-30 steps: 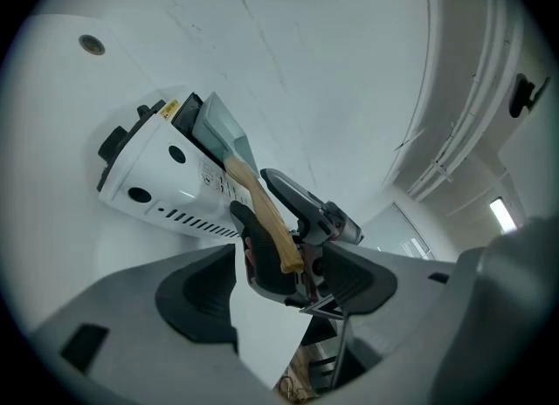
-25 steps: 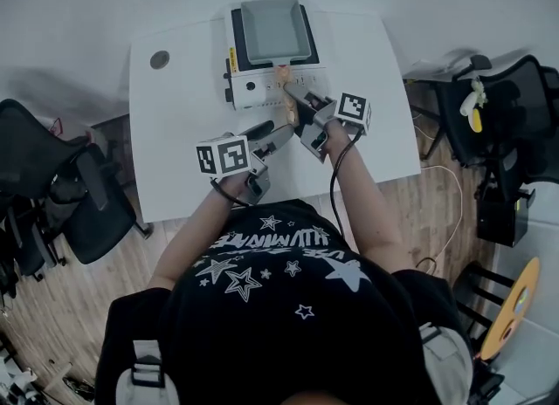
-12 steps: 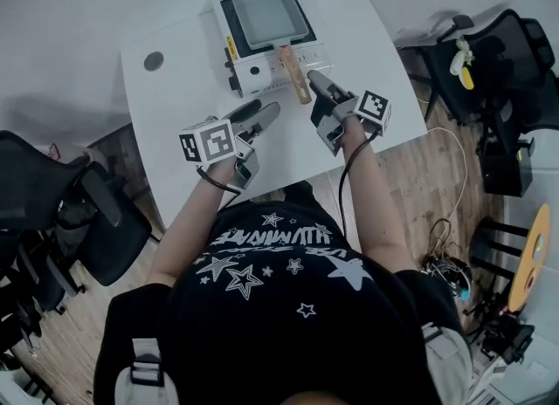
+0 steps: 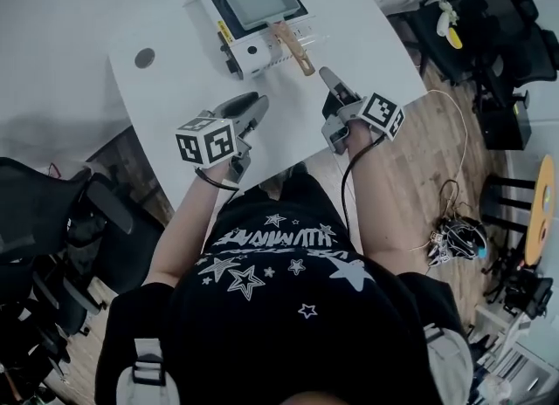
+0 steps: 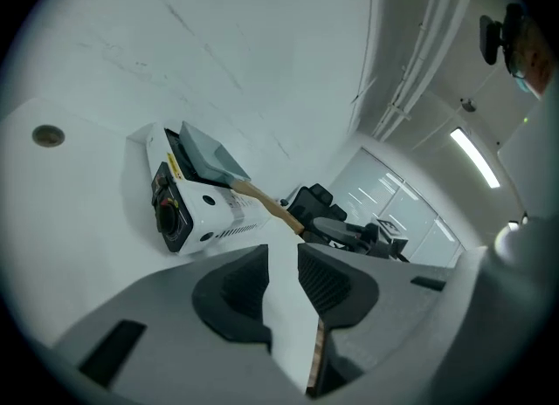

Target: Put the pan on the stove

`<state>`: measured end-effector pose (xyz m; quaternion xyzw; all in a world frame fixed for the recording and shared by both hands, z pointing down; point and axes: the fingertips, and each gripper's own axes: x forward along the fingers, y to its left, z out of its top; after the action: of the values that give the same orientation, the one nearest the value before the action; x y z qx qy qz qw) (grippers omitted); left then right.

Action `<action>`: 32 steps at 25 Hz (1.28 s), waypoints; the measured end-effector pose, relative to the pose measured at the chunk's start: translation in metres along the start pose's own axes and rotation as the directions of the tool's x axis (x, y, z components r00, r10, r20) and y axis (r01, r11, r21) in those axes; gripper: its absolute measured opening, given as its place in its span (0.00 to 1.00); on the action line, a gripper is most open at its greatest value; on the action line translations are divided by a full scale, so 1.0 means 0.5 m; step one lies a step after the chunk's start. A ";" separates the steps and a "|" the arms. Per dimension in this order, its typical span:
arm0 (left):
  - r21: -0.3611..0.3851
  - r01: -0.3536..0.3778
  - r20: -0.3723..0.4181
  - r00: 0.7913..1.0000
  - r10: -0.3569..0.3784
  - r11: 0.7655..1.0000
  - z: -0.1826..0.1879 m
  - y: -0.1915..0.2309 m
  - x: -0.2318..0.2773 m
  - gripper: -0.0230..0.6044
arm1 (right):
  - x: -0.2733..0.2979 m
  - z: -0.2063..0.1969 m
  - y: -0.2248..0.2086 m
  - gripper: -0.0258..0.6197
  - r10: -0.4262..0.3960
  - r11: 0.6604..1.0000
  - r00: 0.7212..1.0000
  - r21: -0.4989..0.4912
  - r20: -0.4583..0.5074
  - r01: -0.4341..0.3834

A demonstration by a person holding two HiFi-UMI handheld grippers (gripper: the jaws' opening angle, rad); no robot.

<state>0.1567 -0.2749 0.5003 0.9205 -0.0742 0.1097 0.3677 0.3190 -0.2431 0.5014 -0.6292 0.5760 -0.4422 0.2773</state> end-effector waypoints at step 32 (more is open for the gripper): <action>0.214 -0.149 0.007 0.988 0.151 0.965 -0.215 -0.185 -0.170 0.05 | -0.266 -0.293 0.076 0.05 -0.118 0.897 0.975 -0.442 -0.187 0.023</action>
<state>0.0790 -0.1294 0.4932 0.9458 -0.1300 0.1490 0.2576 0.1796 -0.0977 0.5040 -0.6459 0.6630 -0.3751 0.0507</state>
